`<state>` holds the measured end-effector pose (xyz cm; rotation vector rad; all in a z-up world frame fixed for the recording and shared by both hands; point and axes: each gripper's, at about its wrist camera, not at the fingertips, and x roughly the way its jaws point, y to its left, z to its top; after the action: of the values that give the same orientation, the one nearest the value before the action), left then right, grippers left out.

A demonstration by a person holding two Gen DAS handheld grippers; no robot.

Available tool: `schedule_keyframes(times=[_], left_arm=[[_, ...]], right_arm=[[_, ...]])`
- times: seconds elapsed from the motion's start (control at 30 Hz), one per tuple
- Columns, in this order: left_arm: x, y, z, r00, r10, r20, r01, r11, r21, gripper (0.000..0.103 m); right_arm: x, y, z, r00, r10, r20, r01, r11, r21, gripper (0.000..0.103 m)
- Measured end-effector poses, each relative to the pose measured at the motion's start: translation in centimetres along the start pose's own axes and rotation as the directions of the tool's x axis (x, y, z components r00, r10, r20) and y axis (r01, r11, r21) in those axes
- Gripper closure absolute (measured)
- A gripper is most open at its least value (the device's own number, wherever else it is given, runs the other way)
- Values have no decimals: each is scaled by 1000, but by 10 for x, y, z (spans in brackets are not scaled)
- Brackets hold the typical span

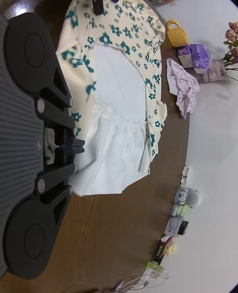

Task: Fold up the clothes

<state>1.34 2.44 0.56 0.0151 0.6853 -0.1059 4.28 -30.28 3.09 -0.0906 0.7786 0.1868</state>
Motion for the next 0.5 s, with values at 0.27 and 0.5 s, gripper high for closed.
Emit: schedule_keyframes(times=[0.27,0.5], left_arm=[[1,-4,-2,1000,17,6,-17,1000,12,1],[0,-4,-4,1000,14,16,-15,1000,12,1]], right_arm=[[-24,-29,2,993,108,53,-117,974,193,57],[-3,-14,-8,993,118,-20,-114,983,146,100]])
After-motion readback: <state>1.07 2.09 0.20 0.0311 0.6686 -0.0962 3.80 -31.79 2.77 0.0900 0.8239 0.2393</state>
